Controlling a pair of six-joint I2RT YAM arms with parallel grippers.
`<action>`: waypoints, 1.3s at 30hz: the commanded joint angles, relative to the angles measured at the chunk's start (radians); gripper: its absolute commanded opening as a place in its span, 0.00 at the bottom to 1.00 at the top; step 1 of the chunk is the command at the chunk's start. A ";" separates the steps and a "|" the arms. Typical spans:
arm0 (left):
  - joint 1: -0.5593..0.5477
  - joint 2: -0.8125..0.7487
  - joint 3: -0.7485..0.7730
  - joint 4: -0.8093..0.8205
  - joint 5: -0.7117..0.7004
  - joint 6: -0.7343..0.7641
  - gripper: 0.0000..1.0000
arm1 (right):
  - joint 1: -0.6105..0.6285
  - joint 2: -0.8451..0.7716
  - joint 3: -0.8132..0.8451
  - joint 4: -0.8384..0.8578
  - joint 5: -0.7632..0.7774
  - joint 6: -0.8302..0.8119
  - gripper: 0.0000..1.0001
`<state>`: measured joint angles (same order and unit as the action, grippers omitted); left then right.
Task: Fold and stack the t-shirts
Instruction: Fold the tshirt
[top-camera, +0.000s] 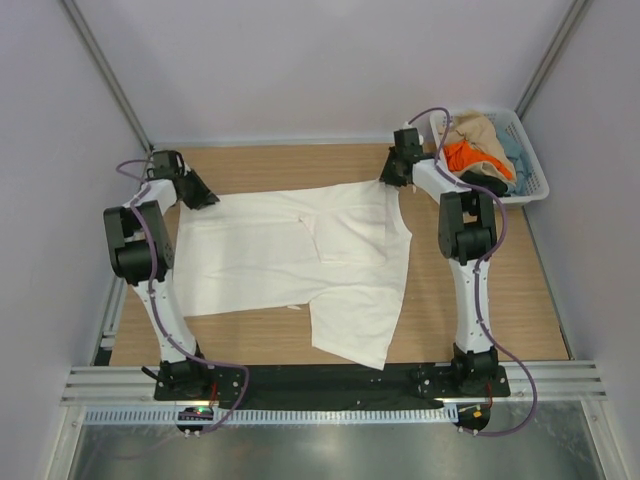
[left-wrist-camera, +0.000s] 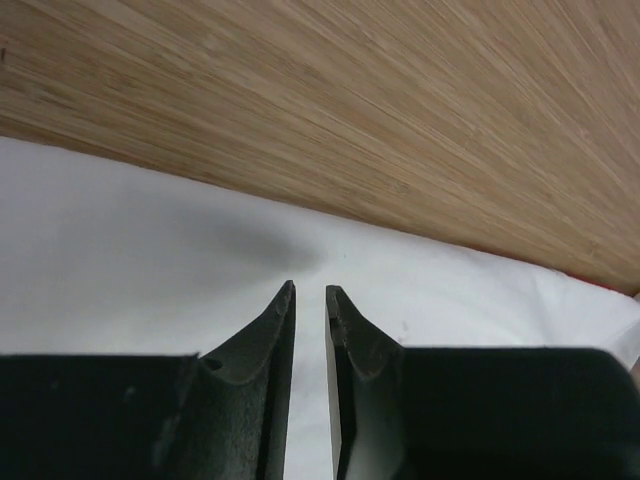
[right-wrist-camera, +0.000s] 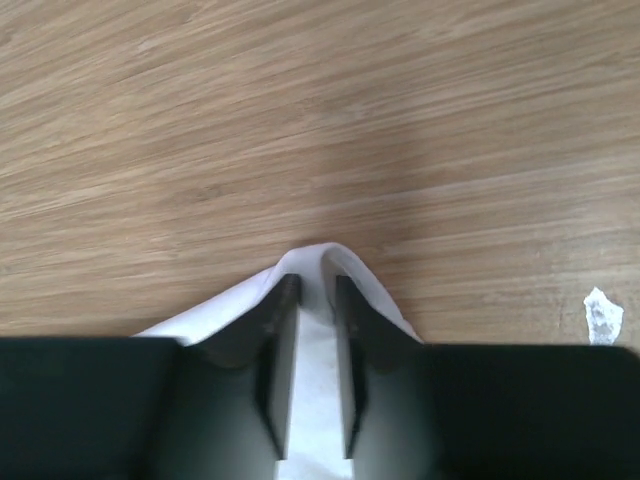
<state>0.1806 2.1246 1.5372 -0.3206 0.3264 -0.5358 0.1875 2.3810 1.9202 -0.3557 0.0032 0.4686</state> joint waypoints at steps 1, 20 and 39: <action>0.034 0.040 0.021 0.043 0.037 -0.084 0.19 | -0.003 0.038 0.042 0.024 0.011 -0.007 0.22; 0.059 0.255 0.345 0.025 0.117 -0.150 0.37 | -0.040 0.302 0.532 -0.020 0.037 0.067 0.17; 0.032 -0.647 -0.326 -0.414 -0.425 0.028 0.50 | 0.159 -0.563 -0.157 -0.402 0.104 0.056 0.57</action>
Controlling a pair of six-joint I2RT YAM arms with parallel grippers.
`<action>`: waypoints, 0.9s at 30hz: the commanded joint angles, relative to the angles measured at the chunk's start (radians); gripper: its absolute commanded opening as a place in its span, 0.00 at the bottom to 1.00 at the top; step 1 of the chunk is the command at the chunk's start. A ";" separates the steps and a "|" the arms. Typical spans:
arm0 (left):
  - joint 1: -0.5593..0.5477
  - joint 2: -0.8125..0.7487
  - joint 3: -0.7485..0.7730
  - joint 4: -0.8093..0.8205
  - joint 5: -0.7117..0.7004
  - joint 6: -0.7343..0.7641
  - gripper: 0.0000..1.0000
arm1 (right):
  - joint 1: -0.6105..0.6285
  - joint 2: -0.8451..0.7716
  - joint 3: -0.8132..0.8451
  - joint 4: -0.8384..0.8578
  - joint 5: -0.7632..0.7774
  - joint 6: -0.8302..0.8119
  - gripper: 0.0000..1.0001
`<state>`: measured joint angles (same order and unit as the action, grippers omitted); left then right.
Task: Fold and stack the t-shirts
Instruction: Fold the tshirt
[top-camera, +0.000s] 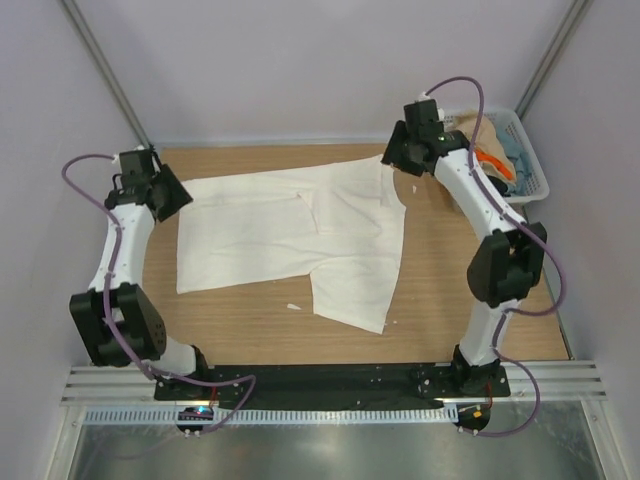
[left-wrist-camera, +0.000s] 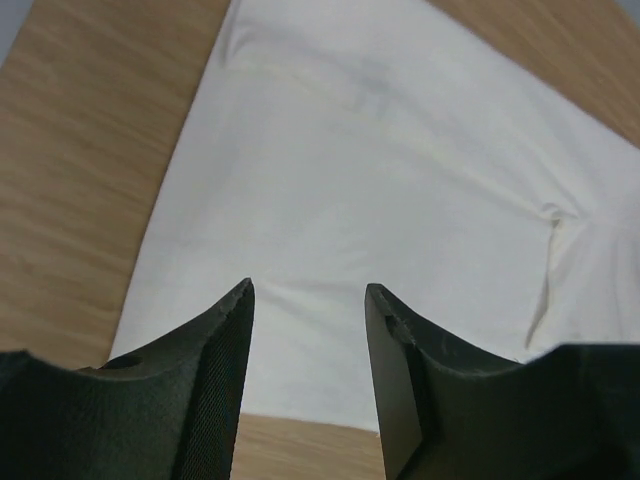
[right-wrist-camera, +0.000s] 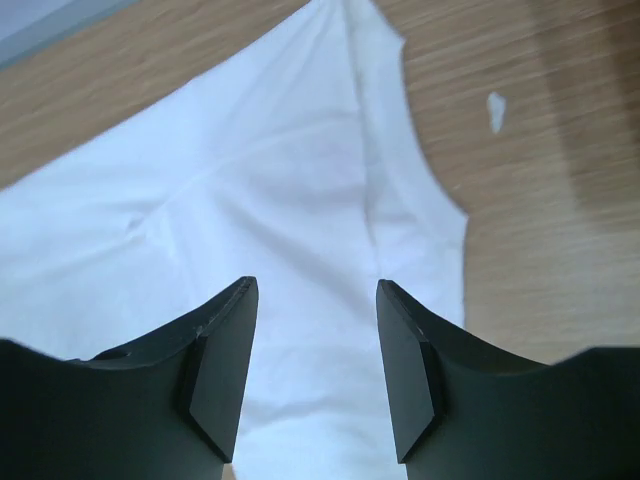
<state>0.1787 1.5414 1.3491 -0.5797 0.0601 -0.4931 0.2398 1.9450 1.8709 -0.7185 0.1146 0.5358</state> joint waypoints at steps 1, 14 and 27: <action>0.072 -0.116 -0.171 -0.175 -0.120 -0.025 0.50 | 0.134 -0.161 -0.154 -0.026 -0.018 -0.010 0.57; 0.212 -0.109 -0.383 -0.157 0.020 -0.145 0.42 | 0.331 -0.558 -0.719 0.102 -0.176 0.061 0.57; 0.228 0.034 -0.363 -0.144 -0.112 -0.236 0.50 | 0.331 -0.670 -0.845 0.090 -0.191 0.035 0.57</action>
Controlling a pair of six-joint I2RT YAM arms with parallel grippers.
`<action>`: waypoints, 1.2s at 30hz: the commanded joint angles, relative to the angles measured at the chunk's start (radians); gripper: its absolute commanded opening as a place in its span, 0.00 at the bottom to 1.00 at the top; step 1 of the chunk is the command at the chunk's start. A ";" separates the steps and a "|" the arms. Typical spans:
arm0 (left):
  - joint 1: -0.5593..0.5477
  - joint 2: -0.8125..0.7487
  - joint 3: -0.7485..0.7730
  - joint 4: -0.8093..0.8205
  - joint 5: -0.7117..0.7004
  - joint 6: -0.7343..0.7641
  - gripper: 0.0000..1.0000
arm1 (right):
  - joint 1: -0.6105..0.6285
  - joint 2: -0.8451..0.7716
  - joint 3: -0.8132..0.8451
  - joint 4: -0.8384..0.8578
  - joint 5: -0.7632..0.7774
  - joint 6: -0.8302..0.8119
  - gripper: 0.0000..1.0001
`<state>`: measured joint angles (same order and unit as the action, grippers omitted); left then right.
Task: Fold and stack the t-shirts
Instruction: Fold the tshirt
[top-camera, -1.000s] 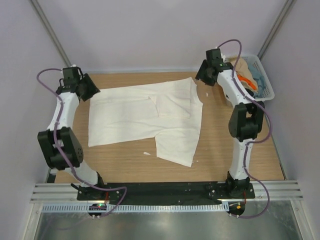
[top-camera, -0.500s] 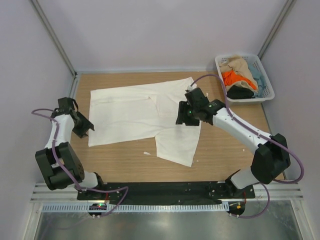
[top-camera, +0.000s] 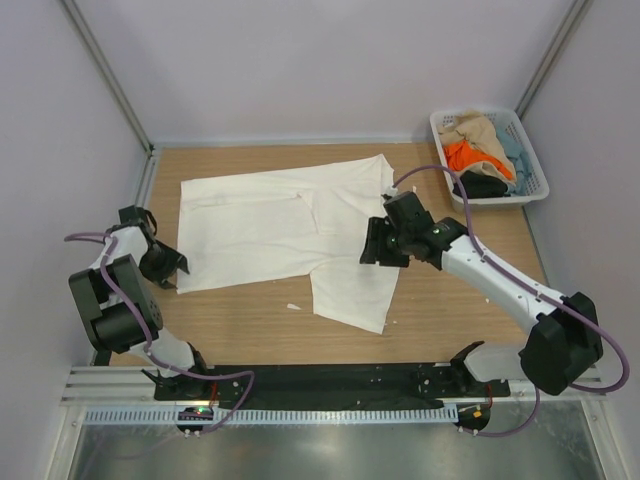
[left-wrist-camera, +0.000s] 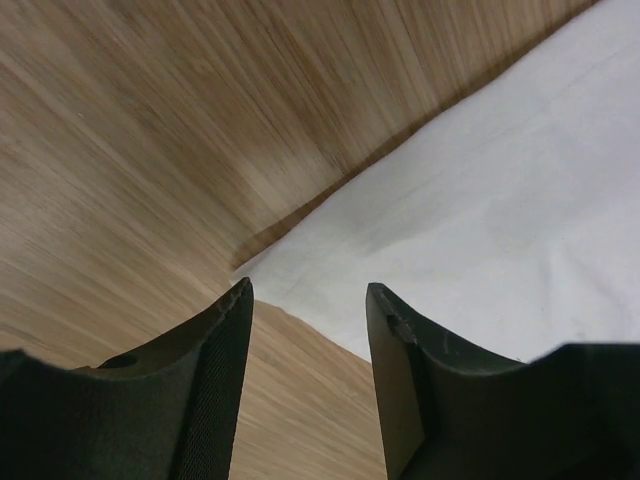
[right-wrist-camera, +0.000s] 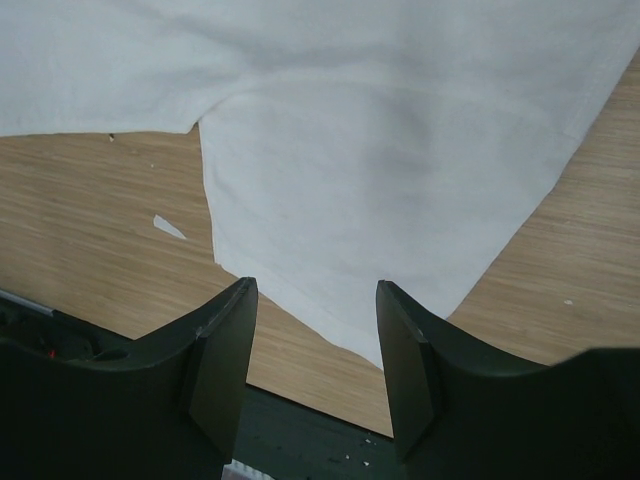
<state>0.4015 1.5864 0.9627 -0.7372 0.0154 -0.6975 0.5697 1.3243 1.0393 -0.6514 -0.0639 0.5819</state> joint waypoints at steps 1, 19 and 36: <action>0.010 -0.014 0.019 0.009 -0.086 -0.036 0.51 | -0.001 -0.051 -0.024 0.021 -0.014 -0.016 0.57; 0.014 -0.003 -0.059 0.035 -0.088 -0.062 0.48 | 0.001 -0.094 -0.122 0.004 -0.008 0.013 0.57; 0.020 0.018 -0.104 0.114 -0.089 -0.057 0.20 | 0.001 -0.138 -0.403 0.039 -0.071 0.282 0.52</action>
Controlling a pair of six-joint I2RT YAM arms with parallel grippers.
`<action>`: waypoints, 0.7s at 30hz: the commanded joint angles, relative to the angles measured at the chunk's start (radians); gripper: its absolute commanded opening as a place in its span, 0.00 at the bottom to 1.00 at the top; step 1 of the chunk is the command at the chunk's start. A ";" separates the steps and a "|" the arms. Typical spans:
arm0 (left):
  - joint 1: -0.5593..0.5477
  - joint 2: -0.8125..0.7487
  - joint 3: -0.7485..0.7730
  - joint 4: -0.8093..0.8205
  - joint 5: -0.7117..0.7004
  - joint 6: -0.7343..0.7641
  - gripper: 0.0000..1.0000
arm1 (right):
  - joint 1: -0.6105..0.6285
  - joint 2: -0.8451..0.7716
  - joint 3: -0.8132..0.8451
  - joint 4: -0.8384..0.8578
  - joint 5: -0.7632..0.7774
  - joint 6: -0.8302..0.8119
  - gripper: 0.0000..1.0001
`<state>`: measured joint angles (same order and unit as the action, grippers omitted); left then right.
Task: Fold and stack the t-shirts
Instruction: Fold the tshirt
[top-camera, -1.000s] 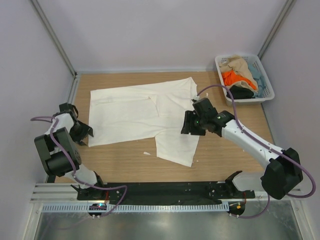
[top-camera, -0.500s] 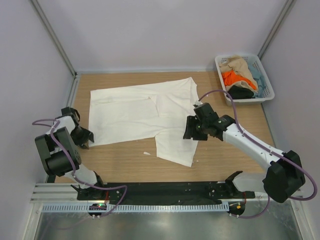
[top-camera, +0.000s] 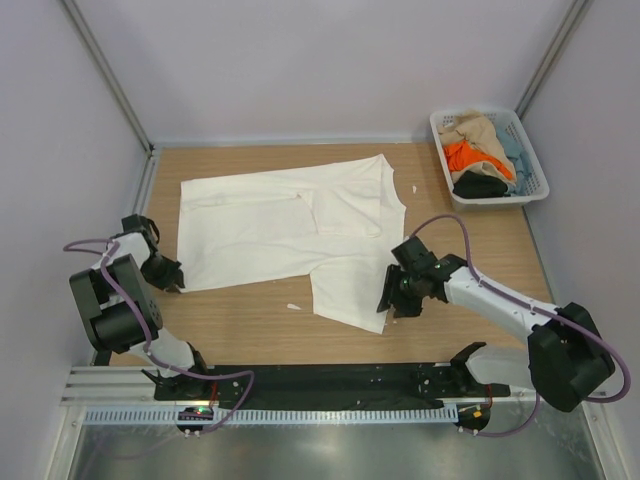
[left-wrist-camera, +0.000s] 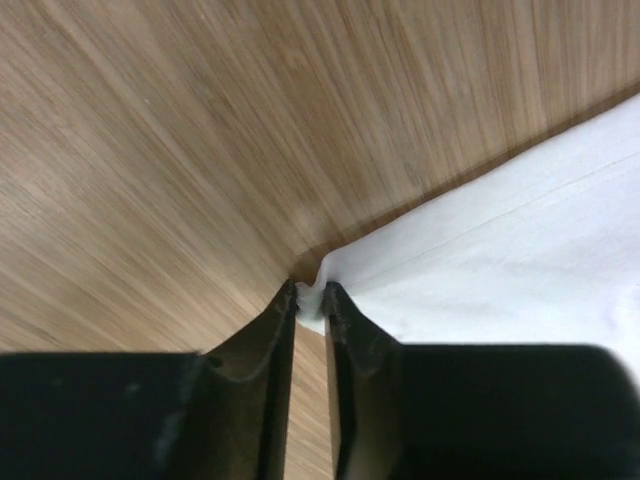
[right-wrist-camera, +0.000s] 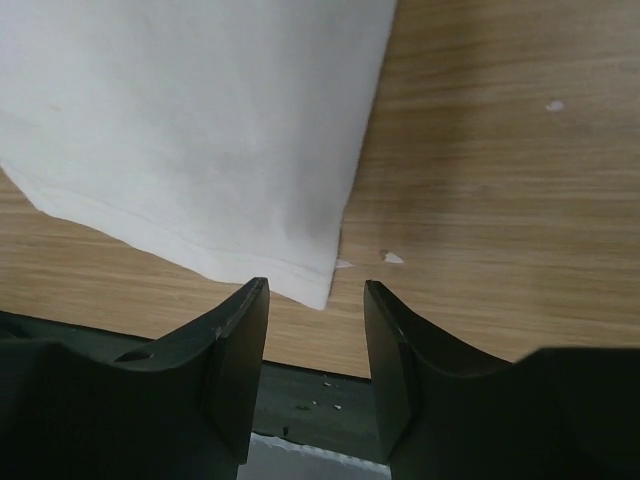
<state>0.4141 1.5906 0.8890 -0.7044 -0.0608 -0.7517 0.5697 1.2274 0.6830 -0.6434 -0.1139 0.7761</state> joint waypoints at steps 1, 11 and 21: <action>0.006 0.011 -0.032 0.080 -0.013 -0.002 0.15 | 0.001 -0.051 -0.065 0.042 -0.029 0.100 0.48; 0.009 -0.018 -0.044 0.077 -0.010 0.020 0.00 | 0.001 -0.100 -0.207 0.155 -0.119 0.190 0.32; 0.008 -0.050 -0.055 0.065 -0.022 0.028 0.00 | 0.001 -0.054 -0.275 0.249 -0.148 0.210 0.31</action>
<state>0.4149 1.5547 0.8539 -0.6575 -0.0437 -0.7422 0.5694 1.1477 0.4358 -0.4599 -0.2661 0.9688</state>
